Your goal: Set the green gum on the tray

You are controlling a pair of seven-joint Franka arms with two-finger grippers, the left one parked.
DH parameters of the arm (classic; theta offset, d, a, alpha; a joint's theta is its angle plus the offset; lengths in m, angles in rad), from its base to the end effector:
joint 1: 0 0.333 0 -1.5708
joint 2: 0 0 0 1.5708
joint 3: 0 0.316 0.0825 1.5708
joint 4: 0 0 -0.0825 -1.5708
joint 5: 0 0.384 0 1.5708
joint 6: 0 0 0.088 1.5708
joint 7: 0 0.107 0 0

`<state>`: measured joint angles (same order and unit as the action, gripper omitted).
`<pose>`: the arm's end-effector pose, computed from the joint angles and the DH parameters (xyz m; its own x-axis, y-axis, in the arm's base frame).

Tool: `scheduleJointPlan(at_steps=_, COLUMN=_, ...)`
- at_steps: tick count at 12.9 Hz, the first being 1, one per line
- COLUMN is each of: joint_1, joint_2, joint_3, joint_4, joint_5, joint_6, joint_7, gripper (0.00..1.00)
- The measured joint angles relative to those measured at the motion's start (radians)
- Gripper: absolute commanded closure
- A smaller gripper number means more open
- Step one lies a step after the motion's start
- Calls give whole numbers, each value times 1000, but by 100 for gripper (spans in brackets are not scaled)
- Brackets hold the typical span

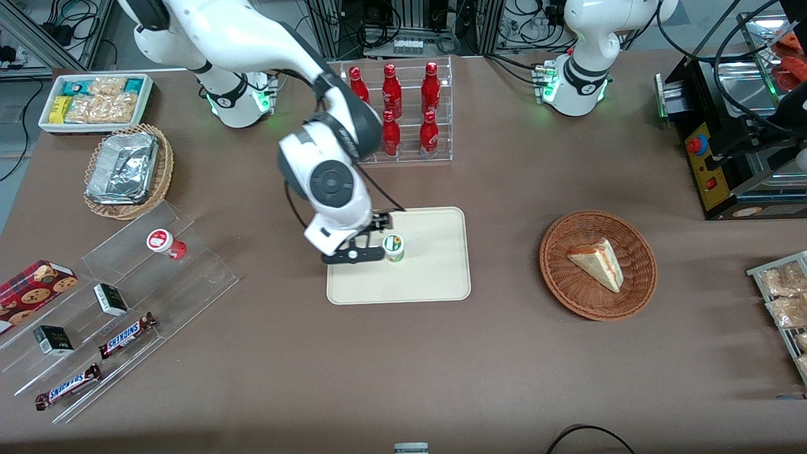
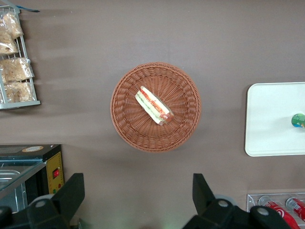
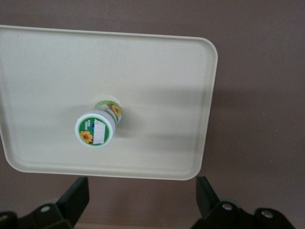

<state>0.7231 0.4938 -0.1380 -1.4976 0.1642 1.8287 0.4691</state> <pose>0.5487 0.3959 0.3736 0.9812 0.0718 -0.1794 0.0722 -0.9974 -0.0042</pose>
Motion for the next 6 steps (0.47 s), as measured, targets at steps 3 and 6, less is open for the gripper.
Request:
scheduleJointPlan(at_steps=3, joint_1=-76, joint_2=-63, joint_3=-2, joint_4=1, joint_5=0, joint_6=-101, joint_7=-117, gripper=0)
scheduleJointPlan(at_steps=6, joint_1=-170, joint_2=-113, joint_3=-5, joint_4=1, joint_5=0, joint_6=-187, joint_7=-256, gripper=0)
